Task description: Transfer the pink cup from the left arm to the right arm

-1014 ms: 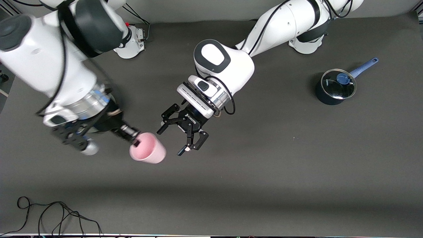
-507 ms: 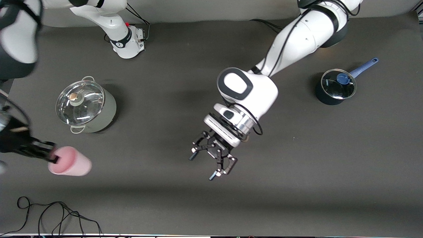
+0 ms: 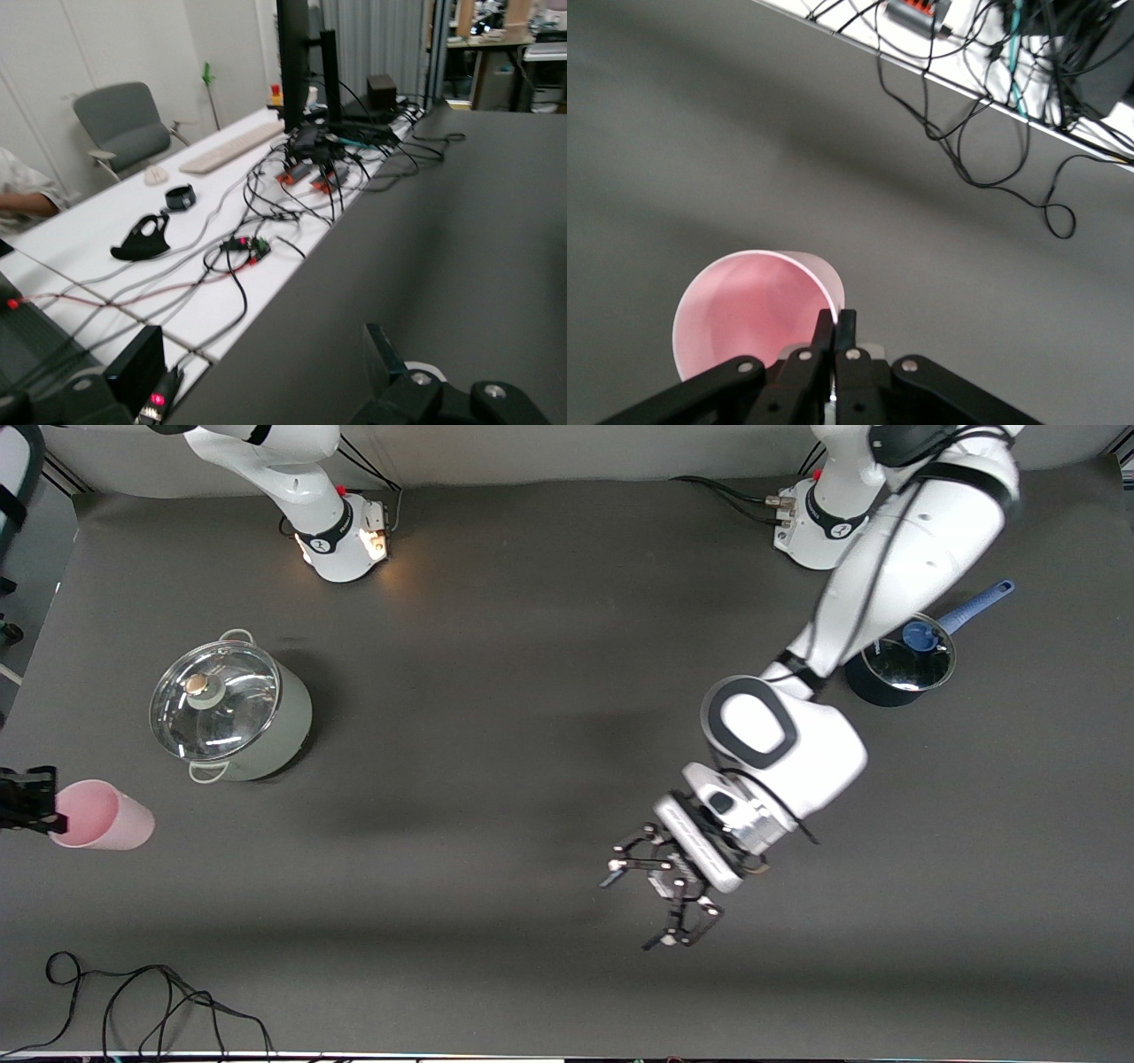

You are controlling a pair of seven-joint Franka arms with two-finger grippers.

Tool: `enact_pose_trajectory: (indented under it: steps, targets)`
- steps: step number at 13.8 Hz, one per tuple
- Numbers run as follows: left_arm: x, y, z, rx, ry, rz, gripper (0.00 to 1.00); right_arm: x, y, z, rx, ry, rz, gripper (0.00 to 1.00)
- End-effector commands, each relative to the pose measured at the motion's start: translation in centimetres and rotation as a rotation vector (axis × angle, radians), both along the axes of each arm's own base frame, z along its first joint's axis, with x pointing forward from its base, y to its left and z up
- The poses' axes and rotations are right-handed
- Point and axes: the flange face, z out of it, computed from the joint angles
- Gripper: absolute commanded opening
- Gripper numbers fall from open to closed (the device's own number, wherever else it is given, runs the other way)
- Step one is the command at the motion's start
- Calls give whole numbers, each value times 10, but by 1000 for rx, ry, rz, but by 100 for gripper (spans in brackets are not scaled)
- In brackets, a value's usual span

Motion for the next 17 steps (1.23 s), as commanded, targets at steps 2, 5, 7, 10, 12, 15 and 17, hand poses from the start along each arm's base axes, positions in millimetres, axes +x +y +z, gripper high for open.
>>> enact_pose_trajectory:
  steps: [2, 5, 7, 10, 12, 15, 17]
  targets:
    - [-21, 108, -21, 167, 100, -177, 100, -24, -6, -68, -11, -48, 29, 0]
    - [-30, 204, -30, 324, 193, -298, 100, -49, -11, -112, -5, -81, 17, 0]
    - [-35, 268, -25, 423, 283, -364, 100, -56, -21, -143, -3, -55, 4, 0]
    - [-54, 352, 16, 605, 419, -418, 100, -58, -56, -200, 49, 24, -58, 0]
    - [-58, 380, 50, 744, 498, -437, 100, -56, -65, -232, 53, 74, -61, 0]
    - [-81, 425, 105, 872, 660, -361, 100, -45, -66, -252, 52, 109, -60, 0]
    - [-85, 434, 146, 973, 690, -270, 100, -36, -65, -256, 56, 143, -54, 0]
